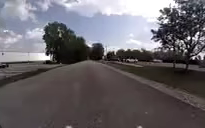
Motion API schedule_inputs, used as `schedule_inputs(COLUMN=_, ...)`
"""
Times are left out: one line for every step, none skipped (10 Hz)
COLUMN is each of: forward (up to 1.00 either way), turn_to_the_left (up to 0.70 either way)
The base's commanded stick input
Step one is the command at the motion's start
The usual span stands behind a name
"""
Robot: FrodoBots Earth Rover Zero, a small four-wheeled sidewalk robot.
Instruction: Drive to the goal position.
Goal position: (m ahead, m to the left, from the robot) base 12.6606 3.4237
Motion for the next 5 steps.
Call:
schedule_inputs(forward=0.7, turn_to_the_left=0.0)
schedule_inputs(forward=0.7, turn_to_the_left=0.0)
schedule_inputs(forward=0.7, turn_to_the_left=0.0)
schedule_inputs(forward=0.7, turn_to_the_left=0.0)
schedule_inputs(forward=0.7, turn_to_the_left=0.0)
